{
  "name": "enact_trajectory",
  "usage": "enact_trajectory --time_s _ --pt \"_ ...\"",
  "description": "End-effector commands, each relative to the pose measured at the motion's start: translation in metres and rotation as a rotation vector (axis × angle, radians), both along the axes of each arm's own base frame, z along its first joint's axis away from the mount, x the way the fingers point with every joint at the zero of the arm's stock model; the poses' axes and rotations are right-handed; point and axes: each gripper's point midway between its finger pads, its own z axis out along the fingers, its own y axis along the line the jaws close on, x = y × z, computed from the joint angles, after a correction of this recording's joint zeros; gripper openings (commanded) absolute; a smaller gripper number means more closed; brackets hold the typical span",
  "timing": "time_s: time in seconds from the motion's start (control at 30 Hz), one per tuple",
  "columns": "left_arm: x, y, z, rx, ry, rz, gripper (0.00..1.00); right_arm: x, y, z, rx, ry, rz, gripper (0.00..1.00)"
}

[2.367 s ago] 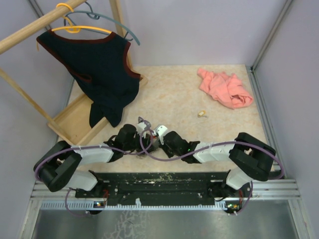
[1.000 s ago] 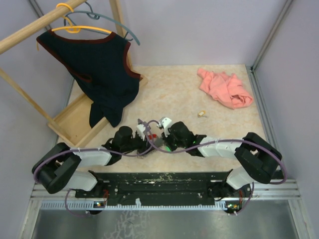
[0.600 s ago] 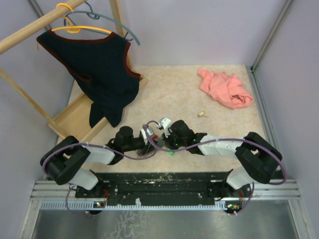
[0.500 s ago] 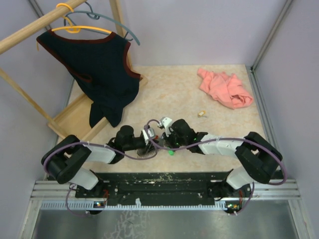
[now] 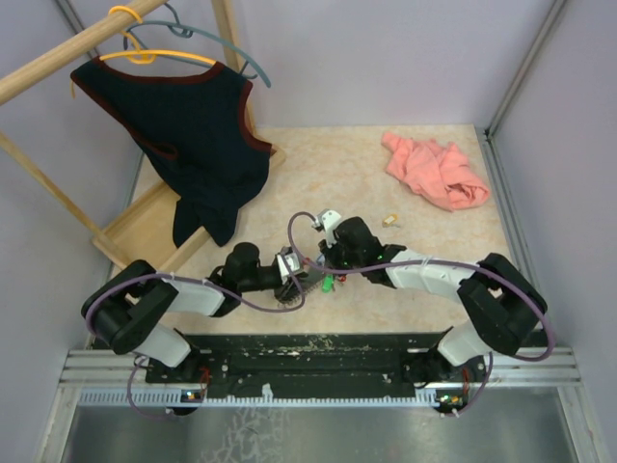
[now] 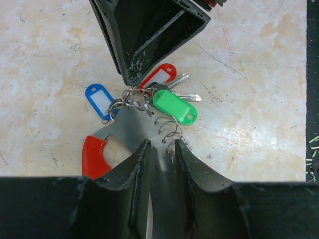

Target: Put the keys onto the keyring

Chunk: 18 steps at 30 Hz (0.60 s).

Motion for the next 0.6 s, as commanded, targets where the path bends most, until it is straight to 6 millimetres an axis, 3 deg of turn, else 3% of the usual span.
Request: enact_trajectory --time_s 0.0,0.13,0.3,0.57 --pt "0.009 -0.005 0.010 -0.024 0.018 0.040 0.31 0.021 0.002 0.033 0.044 -0.069 -0.084 0.21" --pt "0.009 -0.004 0.007 -0.019 0.072 0.070 0.31 0.005 0.002 0.041 0.118 -0.021 -0.098 0.24" --pt "0.009 0.001 0.003 0.000 0.103 0.100 0.31 -0.022 0.016 0.032 0.248 0.144 -0.119 0.25" --pt "0.008 0.000 -0.001 0.021 0.116 0.099 0.31 -0.023 0.027 0.017 0.380 0.308 -0.300 0.25"
